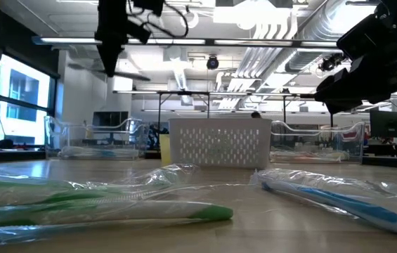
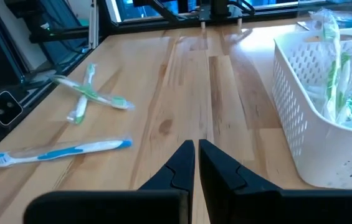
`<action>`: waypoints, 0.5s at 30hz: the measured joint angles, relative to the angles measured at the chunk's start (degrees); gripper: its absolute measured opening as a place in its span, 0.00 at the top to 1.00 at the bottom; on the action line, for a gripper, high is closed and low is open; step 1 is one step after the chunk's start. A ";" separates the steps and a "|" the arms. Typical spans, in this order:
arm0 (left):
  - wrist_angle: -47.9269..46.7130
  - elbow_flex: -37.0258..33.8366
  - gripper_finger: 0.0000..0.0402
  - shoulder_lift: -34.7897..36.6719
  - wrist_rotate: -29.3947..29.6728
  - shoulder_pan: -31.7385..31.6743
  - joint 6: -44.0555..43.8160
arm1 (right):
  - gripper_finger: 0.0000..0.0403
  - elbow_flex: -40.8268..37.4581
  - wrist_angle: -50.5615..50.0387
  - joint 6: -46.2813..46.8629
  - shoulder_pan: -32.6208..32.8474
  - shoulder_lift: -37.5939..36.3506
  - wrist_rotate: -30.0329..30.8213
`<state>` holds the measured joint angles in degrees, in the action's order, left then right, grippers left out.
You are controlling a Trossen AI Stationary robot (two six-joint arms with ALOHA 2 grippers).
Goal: Pick & Place Toothbrushes
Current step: Put the blue toothbrush into the left transparent bin
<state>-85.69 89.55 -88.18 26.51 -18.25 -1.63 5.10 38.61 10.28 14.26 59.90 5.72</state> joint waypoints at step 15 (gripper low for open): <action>27.05 -15.71 0.98 1.11 -8.10 -24.96 10.72 | 0.96 0.00 1.08 0.61 0.00 0.00 0.15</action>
<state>-58.65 73.84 -87.07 18.40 -43.21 9.09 5.10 39.69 10.90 14.26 59.90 5.87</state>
